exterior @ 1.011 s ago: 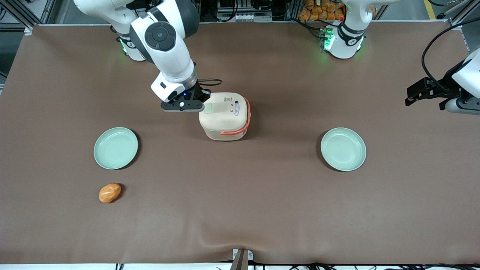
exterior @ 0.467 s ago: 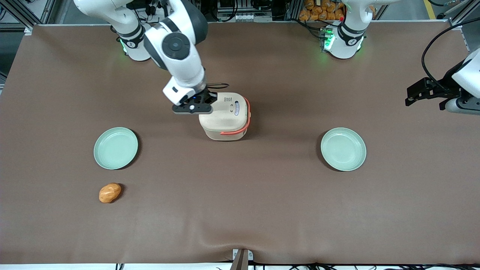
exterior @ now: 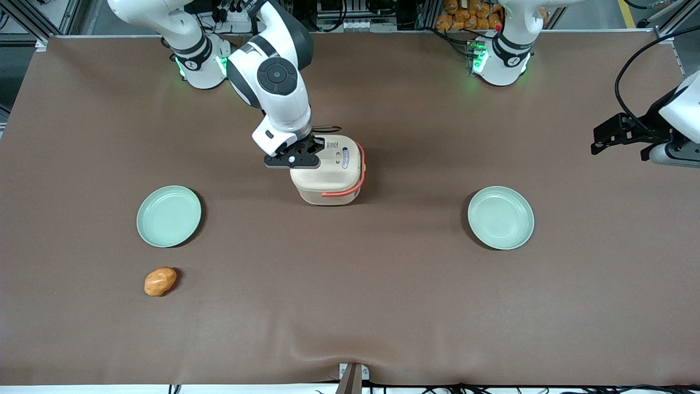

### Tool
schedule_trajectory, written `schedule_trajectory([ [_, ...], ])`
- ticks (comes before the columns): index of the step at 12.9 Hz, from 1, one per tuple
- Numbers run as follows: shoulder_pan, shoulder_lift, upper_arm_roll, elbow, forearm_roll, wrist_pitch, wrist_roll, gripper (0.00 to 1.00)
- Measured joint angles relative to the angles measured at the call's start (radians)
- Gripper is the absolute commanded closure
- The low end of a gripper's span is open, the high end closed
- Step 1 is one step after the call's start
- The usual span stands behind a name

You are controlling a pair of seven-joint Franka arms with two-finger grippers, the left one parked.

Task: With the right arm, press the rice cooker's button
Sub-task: 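Lower the closed right gripper onto the green lid button and press, then raise the right gripper and pull it back from the rice cooker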

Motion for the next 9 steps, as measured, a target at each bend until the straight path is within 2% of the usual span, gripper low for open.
schedule_trajectory([
  [9,0.000,0.001,-0.002,-0.022,0.000,0.040,0.009,1.00],
])
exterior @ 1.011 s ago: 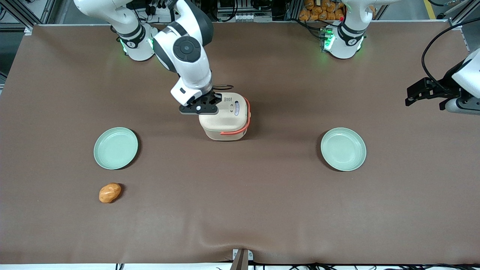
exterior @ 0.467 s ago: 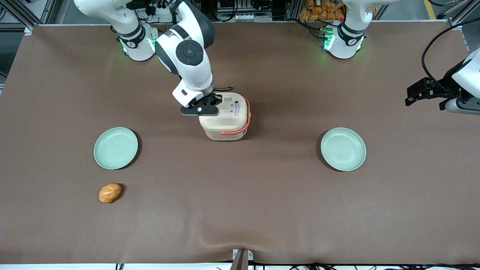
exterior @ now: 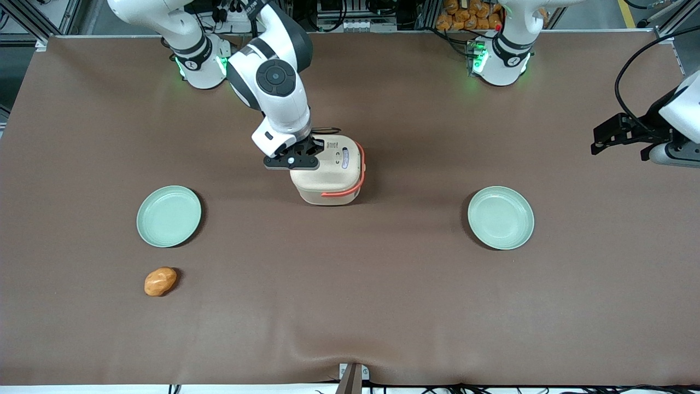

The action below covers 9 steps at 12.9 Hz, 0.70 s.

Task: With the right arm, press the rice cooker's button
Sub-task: 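Raise the right gripper and pull it back from the rice cooker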

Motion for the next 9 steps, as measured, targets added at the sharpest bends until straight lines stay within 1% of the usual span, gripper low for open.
schedule_trajectory([
  [3,0.000,-0.001,-0.001,0.001,0.000,-0.003,0.008,1.00],
  [4,-0.003,-0.004,-0.003,0.009,0.000,-0.022,0.011,1.00],
  [5,-0.011,-0.006,-0.008,0.037,0.000,-0.072,0.011,1.00],
  [6,-0.029,-0.007,-0.013,0.091,0.000,-0.153,0.011,0.85],
  [7,-0.055,-0.010,-0.016,0.155,0.000,-0.235,0.008,0.37],
  [8,-0.083,-0.014,-0.018,0.220,0.000,-0.309,-0.005,0.15],
  [9,-0.110,-0.022,-0.019,0.275,0.000,-0.370,-0.025,0.00],
])
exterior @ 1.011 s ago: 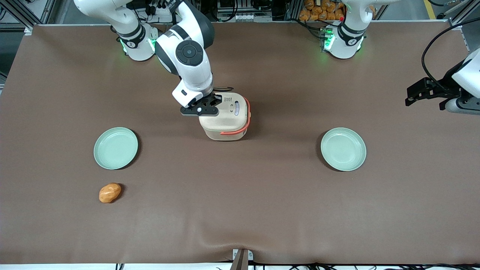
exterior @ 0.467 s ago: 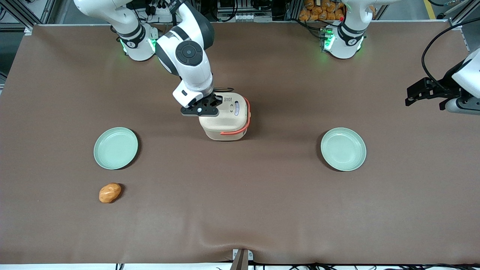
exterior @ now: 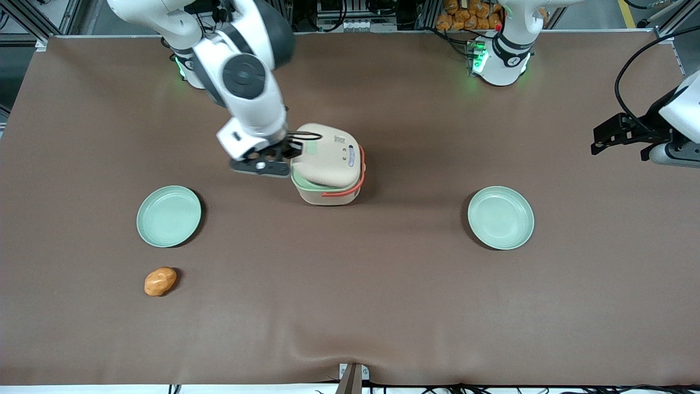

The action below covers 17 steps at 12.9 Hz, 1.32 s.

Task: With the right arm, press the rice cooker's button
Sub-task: 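Raise the right gripper and pull it back from the rice cooker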

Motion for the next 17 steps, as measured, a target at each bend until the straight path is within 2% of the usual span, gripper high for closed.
schedule_trajectory([
  [4,-0.124,-0.058,-0.006,0.149,0.000,-0.177,-0.119,0.00],
  [7,-0.256,-0.142,-0.009,0.174,-0.001,-0.252,-0.177,0.00],
  [9,-0.342,-0.190,-0.012,0.175,-0.001,-0.289,-0.293,0.00],
  [12,-0.480,-0.226,-0.014,0.173,0.002,-0.306,-0.486,0.00],
  [14,-0.555,-0.247,-0.015,0.151,0.031,-0.305,-0.596,0.00],
  [17,-0.624,-0.298,-0.016,0.076,0.068,-0.273,-0.693,0.00],
])
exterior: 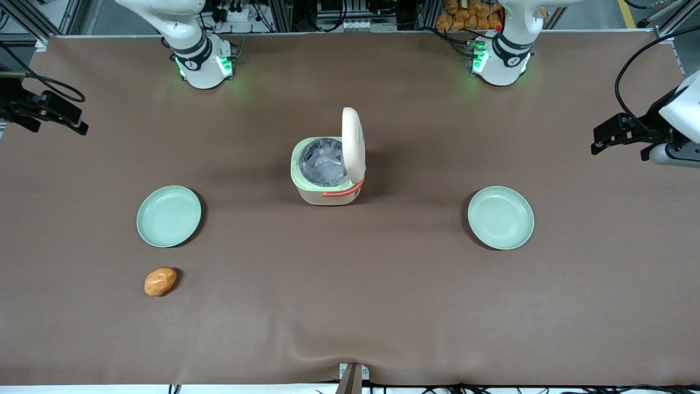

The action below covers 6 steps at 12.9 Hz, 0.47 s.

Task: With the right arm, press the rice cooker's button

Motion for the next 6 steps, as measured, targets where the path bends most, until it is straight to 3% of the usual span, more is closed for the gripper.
schedule_trajectory([
  [6,-0.008,-0.062,0.001,-0.046,0.005,0.005,-0.034,0.00],
])
